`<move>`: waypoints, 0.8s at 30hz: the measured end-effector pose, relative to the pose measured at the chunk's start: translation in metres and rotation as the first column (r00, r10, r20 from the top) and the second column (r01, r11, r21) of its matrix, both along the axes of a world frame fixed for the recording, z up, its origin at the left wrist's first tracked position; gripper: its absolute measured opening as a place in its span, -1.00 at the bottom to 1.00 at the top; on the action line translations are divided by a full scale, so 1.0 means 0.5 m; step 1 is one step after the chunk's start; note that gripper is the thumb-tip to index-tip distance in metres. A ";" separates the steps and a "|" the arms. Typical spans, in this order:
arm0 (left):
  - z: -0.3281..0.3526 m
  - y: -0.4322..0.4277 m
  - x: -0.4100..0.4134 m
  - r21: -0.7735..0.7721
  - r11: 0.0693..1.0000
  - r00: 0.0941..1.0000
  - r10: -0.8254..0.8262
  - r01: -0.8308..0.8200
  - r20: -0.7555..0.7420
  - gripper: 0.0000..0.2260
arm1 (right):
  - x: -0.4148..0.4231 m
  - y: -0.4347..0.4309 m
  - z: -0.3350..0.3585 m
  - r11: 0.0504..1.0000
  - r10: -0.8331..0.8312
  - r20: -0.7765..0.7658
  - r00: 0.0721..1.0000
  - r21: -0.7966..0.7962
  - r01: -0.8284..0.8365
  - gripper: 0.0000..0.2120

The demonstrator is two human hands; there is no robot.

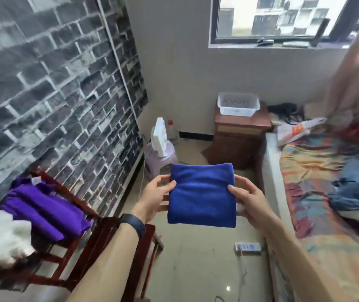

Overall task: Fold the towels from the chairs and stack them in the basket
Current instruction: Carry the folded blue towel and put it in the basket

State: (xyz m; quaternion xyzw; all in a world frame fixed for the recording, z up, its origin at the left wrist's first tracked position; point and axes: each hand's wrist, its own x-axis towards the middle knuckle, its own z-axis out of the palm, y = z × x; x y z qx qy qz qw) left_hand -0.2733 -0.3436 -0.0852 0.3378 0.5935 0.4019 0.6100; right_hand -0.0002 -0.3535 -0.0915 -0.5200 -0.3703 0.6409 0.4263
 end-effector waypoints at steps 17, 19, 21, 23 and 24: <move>-0.080 0.826 0.163 -0.048 0.976 0.977 -0.211 0.213 0.034 -0.79 | 0.146 0.730 -0.077 0.965 -0.255 -0.002 0.967 -0.065 0.255 -0.68; -0.088 0.921 0.176 -0.077 0.971 0.974 -0.226 0.228 0.029 -0.79 | 0.156 0.818 -0.091 0.957 -0.275 0.018 0.961 -0.094 0.275 -0.68; -0.098 1.005 0.194 -0.116 0.964 0.970 -0.241 0.241 0.012 -0.78 | 0.168 0.893 -0.102 0.947 -0.296 0.038 0.955 -0.119 0.298 -0.68; -0.109 1.082 0.214 -0.149 0.954 0.965 -0.263 0.260 0.001 -0.79 | 0.183 0.959 -0.114 0.934 -0.324 0.053 0.945 -0.140 0.328 -0.69; -0.113 1.118 0.226 -0.162 0.949 0.962 -0.273 0.269 -0.001 -0.80 | 0.190 0.990 -0.120 0.927 -0.338 0.059 0.939 -0.152 0.343 -0.69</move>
